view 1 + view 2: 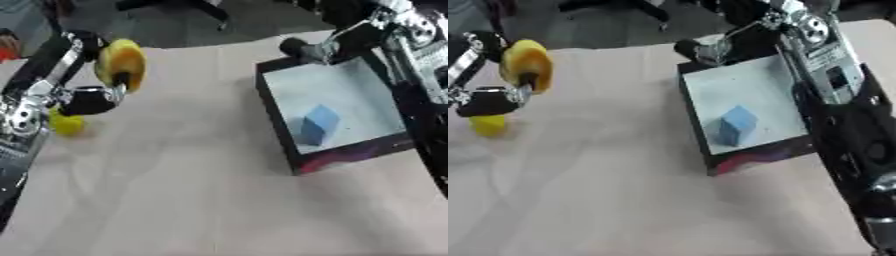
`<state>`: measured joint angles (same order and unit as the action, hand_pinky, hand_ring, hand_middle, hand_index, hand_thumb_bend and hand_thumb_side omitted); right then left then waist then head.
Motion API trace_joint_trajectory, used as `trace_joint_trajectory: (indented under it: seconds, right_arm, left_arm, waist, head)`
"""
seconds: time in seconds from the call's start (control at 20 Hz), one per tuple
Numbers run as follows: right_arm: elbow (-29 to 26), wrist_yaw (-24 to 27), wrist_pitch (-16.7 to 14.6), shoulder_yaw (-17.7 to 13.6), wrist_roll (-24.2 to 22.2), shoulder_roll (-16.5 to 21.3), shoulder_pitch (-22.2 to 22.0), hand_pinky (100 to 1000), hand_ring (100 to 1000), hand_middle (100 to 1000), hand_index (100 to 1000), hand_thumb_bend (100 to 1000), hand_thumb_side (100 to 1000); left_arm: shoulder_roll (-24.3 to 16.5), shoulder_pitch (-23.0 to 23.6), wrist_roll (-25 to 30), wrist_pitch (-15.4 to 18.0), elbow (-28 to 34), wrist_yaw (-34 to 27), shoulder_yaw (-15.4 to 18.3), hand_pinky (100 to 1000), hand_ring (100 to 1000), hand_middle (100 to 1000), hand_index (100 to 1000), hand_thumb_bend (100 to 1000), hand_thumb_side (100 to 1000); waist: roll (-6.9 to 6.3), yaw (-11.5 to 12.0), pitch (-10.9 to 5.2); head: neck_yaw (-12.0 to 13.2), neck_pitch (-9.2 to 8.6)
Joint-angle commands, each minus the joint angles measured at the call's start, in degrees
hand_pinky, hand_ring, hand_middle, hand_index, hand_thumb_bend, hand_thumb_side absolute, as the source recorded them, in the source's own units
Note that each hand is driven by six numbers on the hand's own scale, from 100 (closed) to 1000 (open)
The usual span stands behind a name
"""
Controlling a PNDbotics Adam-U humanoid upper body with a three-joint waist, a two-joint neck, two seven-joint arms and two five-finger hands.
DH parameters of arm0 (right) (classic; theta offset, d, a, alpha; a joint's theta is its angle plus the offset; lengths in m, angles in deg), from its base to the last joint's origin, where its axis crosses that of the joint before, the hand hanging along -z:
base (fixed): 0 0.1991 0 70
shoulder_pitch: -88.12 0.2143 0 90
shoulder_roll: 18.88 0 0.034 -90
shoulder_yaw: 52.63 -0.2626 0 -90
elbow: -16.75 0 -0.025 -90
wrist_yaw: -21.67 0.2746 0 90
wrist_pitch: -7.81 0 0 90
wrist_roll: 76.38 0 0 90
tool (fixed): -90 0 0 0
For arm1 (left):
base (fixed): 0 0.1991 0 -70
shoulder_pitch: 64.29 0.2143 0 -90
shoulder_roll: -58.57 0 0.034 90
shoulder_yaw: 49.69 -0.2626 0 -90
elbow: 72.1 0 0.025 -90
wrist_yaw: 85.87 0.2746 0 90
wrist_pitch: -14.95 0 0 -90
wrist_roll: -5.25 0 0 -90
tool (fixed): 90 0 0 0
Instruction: Pick up the objects with one hand, pass them to the other hand, and then place them into the box on the other side of the table.
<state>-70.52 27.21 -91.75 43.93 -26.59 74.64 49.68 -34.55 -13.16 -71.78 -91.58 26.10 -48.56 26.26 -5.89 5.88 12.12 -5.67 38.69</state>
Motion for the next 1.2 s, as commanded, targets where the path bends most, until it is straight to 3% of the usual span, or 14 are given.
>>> trace_joint_trajectory:
  seconds: [0.05,1.2]
  right_arm:
    - [0.2,-1.0,-0.4,0.5,-0.9,-1.0,1.7,1000,1000,883,1000,329,148]
    - [5.4,-6.0,-3.9,5.2,-2.2,-7.5,5.2,1000,1000,868,1000,339,136]
  left_arm:
    - [0.8,-0.3,-0.8,0.8,1.8,1.7,0.0,777,664,608,625,100,100]
    - [8.9,-0.6,-1.6,4.1,2.8,8.1,-3.3,764,625,553,612,100,100]
  waist:
    - [0.88,0.4,-2.69]
    - [1.57,1.6,-2.21]
  head:
    - [-0.5,0.05]
    - [-3.3,-0.59]
